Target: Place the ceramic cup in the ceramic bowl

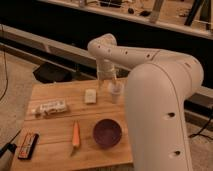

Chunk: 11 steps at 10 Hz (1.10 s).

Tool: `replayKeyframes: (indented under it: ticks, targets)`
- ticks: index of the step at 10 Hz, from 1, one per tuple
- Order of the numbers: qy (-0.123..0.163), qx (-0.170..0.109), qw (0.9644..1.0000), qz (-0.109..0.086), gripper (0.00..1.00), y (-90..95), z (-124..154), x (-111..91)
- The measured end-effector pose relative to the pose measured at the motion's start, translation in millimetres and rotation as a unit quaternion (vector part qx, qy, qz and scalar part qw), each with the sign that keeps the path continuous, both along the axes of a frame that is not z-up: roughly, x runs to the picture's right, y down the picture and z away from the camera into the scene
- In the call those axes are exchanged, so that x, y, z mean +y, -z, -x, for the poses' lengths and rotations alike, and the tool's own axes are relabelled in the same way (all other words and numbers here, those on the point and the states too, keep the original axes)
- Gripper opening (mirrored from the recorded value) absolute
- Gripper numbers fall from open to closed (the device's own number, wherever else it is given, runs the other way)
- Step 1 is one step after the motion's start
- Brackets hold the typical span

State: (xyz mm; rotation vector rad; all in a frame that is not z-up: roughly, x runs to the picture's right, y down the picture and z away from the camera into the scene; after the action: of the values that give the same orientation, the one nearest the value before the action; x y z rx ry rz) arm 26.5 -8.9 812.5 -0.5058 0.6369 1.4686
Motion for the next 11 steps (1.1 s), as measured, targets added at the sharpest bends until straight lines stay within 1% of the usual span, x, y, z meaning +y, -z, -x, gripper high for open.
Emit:
replayKeyframes:
  ticks: [1, 4, 5, 6, 7, 9, 11]
  targets:
    - [0.001, -0.007, 1.0, -0.002, 0.65, -5.7, -3.4, -3.5]
    - [0.003, -0.049, 0.9987, -0.011, 0.65, -26.2, -7.2, -13.1]
    - [0.004, -0.06, 0.9981, -0.011, 0.65, -30.7, -7.7, -14.1]
    - [0.005, -0.079, 0.9969, -0.01, 0.65, -39.5, -8.5, -14.1]
    - [0.006, -0.088, 0.9961, -0.008, 0.65, -45.0, -10.3, -12.6]
    - [0.005, -0.099, 0.995, 0.001, 0.65, -56.3, -14.4, -4.9]
    - [0.004, -0.102, 0.9948, 0.011, 0.65, -61.8, -17.1, 3.2]
